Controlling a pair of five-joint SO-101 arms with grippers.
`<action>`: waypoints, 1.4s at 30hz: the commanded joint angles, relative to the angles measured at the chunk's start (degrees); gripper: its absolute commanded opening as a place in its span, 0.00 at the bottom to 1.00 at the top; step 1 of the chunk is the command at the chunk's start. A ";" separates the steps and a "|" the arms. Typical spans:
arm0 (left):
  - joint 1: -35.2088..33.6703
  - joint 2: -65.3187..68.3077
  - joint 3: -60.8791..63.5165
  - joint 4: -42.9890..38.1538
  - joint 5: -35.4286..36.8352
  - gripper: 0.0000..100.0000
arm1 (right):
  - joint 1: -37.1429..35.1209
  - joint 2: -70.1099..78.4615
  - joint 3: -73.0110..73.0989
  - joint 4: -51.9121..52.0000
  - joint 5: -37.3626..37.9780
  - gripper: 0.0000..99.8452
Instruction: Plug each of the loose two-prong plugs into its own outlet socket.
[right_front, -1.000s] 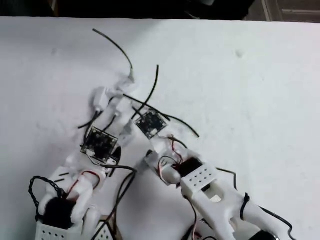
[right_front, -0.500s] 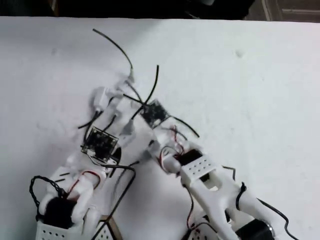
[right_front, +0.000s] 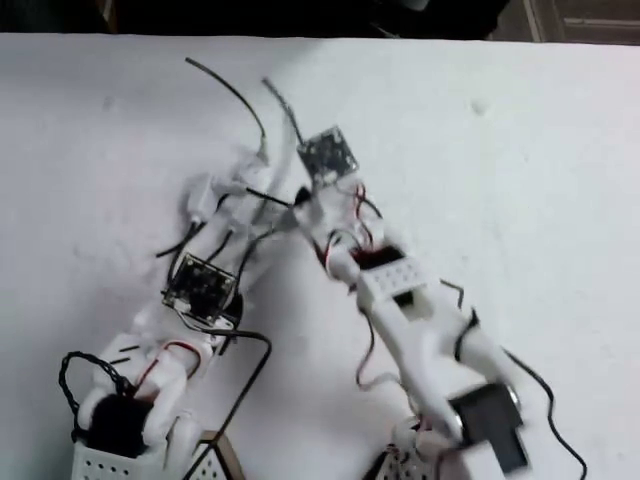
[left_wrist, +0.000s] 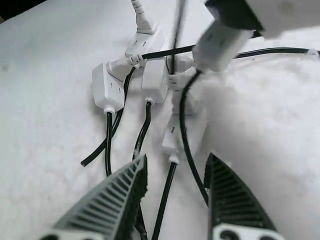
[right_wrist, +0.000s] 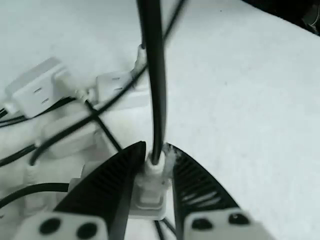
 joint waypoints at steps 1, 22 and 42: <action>-0.57 0.04 -0.18 -1.05 -0.62 0.20 | 2.33 10.33 -12.04 -5.23 0.35 0.02; -7.34 -0.04 -10.29 -1.41 -0.09 0.19 | 1.63 -5.05 -23.21 31.43 3.43 0.02; -15.60 -0.04 -11.16 1.23 -0.62 0.03 | 3.38 -73.63 23.21 50.51 3.43 0.02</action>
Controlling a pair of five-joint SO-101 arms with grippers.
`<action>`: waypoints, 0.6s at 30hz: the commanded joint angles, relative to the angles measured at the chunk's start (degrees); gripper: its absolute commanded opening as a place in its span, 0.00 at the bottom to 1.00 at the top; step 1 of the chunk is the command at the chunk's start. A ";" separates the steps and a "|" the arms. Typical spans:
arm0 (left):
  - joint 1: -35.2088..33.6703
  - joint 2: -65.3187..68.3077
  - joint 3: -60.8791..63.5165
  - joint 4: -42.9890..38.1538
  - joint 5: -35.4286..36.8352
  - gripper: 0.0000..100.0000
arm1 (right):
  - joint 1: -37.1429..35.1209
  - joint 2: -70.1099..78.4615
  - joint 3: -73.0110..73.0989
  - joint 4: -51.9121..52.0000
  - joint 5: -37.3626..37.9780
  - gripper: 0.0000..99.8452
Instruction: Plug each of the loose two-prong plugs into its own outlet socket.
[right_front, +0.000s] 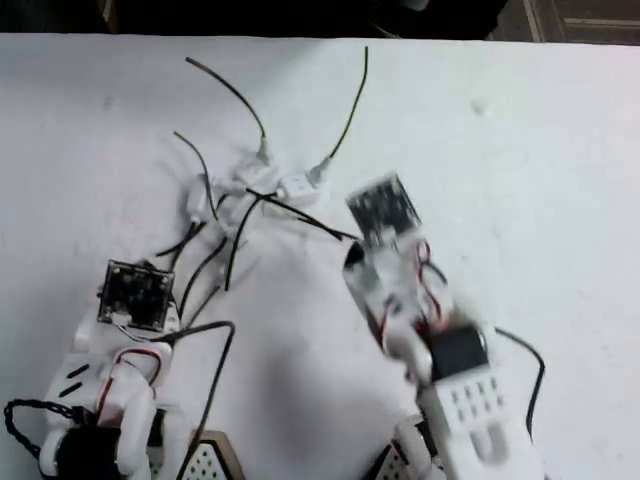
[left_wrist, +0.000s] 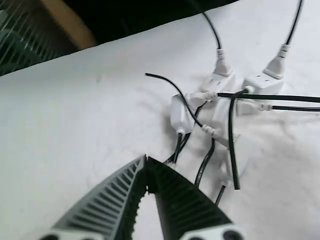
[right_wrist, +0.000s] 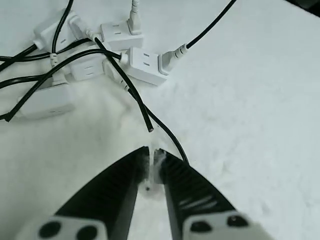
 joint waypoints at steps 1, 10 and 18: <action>-1.63 0.04 5.01 -3.43 -0.62 0.03 | 0.75 -15.25 8.00 0.48 0.35 0.02; -1.98 0.04 21.71 -10.37 -0.62 0.03 | 0.57 -33.54 22.07 3.47 -2.81 0.02; -1.98 0.04 27.52 -11.16 -0.62 0.03 | 0.40 -32.13 26.90 3.56 -12.22 0.02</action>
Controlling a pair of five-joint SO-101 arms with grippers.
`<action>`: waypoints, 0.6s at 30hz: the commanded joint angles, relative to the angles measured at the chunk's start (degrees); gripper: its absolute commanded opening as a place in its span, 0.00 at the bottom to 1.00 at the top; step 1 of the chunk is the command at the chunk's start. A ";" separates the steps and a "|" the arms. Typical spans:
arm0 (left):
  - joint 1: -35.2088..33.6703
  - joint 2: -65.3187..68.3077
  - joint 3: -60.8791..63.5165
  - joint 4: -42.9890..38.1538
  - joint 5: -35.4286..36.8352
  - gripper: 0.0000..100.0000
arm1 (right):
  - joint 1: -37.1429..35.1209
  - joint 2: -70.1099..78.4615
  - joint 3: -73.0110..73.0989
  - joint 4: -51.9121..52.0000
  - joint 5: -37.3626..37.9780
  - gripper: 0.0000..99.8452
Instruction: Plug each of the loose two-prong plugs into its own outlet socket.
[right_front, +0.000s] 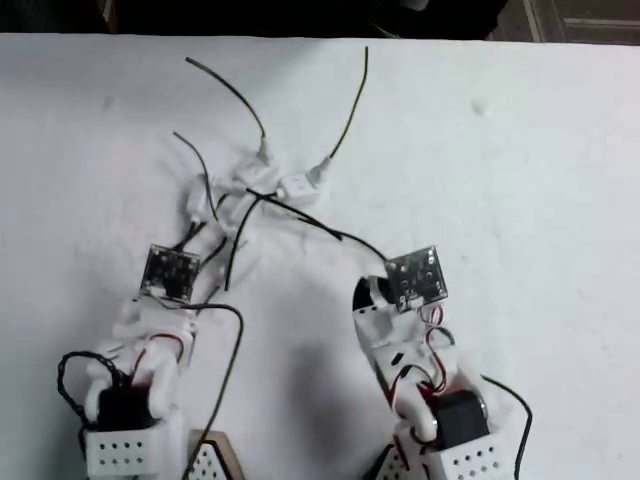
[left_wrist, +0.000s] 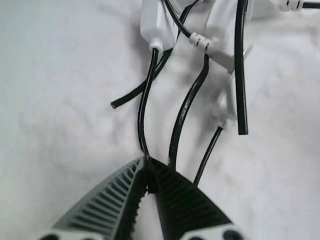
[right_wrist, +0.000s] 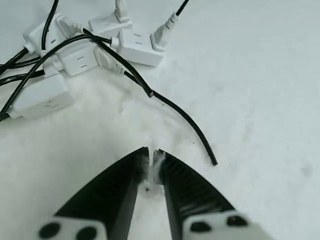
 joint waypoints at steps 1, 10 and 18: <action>-0.31 -0.66 0.18 0.35 -0.62 0.03 | -0.04 0.31 2.29 -0.04 -0.88 0.02; -0.31 -0.66 0.18 4.84 -0.62 0.03 | 0.48 0.48 7.82 1.89 -0.88 0.02; -0.04 -0.66 0.18 10.46 -0.53 0.03 | 0.48 0.40 7.82 10.24 -0.88 0.02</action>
